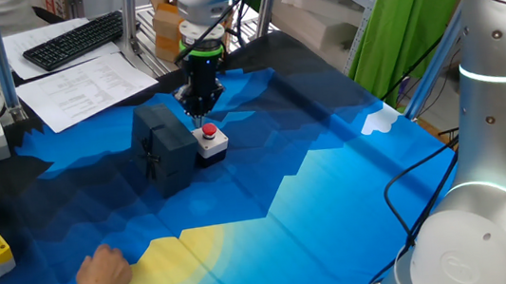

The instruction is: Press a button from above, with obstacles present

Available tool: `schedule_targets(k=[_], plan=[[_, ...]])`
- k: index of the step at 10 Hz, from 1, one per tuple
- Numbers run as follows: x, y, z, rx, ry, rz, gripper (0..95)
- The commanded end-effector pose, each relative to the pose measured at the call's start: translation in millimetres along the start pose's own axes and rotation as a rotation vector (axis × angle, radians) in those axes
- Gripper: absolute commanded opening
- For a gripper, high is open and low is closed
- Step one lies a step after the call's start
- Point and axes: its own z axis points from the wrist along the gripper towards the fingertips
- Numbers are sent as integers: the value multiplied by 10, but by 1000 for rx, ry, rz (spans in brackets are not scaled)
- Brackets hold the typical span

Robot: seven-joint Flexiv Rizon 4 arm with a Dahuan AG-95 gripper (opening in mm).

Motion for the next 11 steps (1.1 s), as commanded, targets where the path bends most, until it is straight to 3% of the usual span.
schedule_targets(k=[1,7,9,11], plan=[[19,-7,-29,3,21,17,0],[97,21,-21,24,44,37,0],[104,19,-27,41,77,47,0],[116,12,-40,46,93,56,0]])
